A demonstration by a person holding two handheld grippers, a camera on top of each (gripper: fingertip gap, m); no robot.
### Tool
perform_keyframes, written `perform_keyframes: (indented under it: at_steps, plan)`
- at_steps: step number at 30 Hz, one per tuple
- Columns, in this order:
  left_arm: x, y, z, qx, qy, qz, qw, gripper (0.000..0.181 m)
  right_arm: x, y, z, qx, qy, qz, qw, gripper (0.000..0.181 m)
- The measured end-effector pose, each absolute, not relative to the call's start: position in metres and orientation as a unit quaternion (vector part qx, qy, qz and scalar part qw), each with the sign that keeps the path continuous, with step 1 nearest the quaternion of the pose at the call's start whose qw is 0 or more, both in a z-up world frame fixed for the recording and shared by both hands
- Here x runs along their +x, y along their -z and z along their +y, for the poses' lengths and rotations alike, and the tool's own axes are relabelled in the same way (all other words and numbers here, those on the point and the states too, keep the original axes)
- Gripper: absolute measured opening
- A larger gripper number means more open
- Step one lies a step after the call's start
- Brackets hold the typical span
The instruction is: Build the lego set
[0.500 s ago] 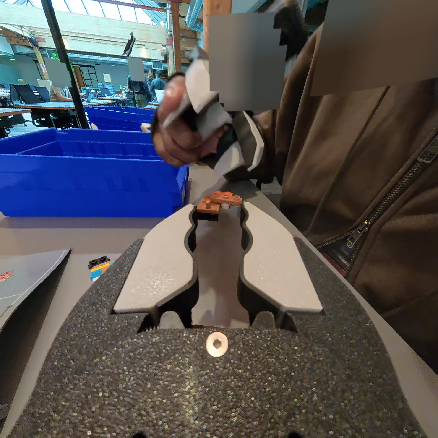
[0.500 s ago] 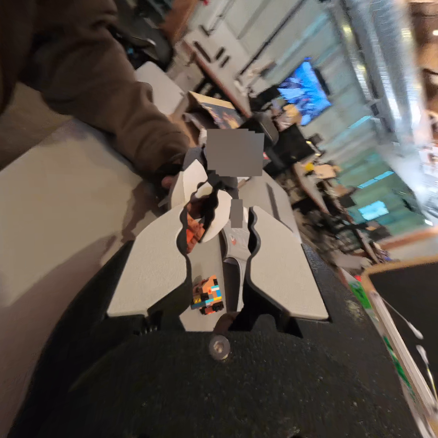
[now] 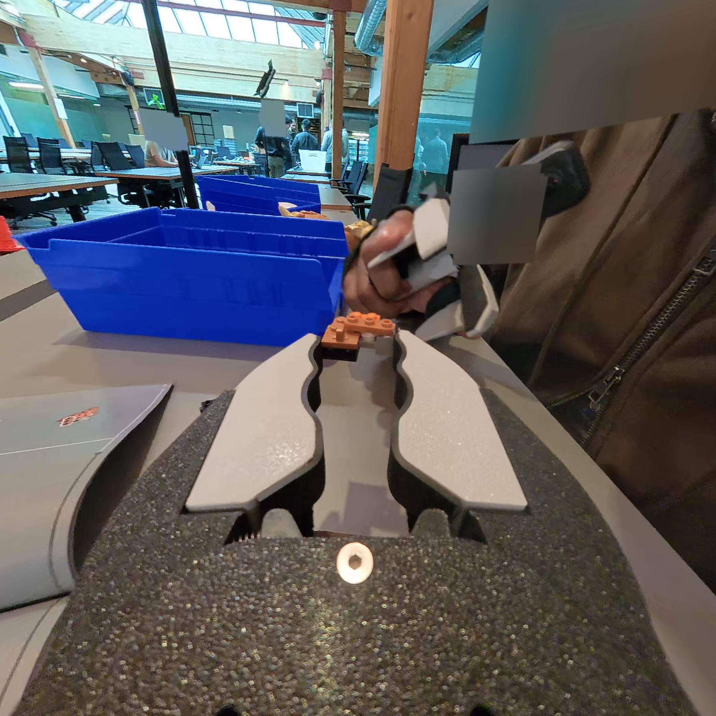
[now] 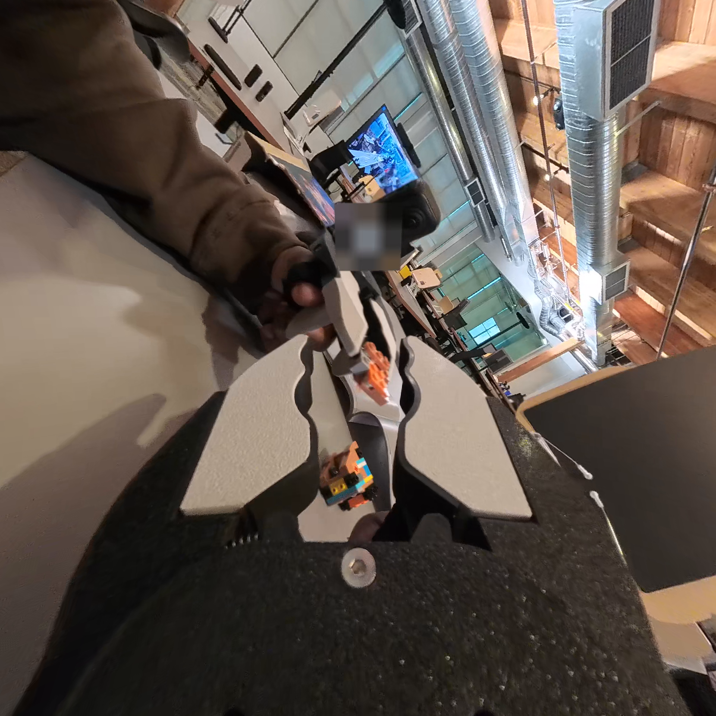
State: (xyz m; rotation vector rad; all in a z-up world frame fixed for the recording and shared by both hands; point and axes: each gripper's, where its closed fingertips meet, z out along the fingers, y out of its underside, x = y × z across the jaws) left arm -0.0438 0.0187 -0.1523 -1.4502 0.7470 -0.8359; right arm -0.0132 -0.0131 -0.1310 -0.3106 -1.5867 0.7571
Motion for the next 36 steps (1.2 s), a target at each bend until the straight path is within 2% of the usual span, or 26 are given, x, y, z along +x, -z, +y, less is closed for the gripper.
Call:
perform_keyframes:
  at_steps: [8,19,36]
  plan:
    - [-0.043,0.149,0.016,-0.624,0.367,0.326,0.608,0.035,-0.023,0.155,-0.017,-0.133,-0.290,-0.686,0.654,0.043]
    - [-0.023,0.154,0.002,-0.611,0.404,0.363,0.576,0.035,-0.029,0.155,-0.014,-0.087,-0.207,-0.667,0.710,0.048]
    - [-0.007,0.162,-0.011,-0.606,0.437,0.392,0.537,0.035,-0.028,0.156,-0.024,-0.029,-0.182,-0.672,0.718,0.044]
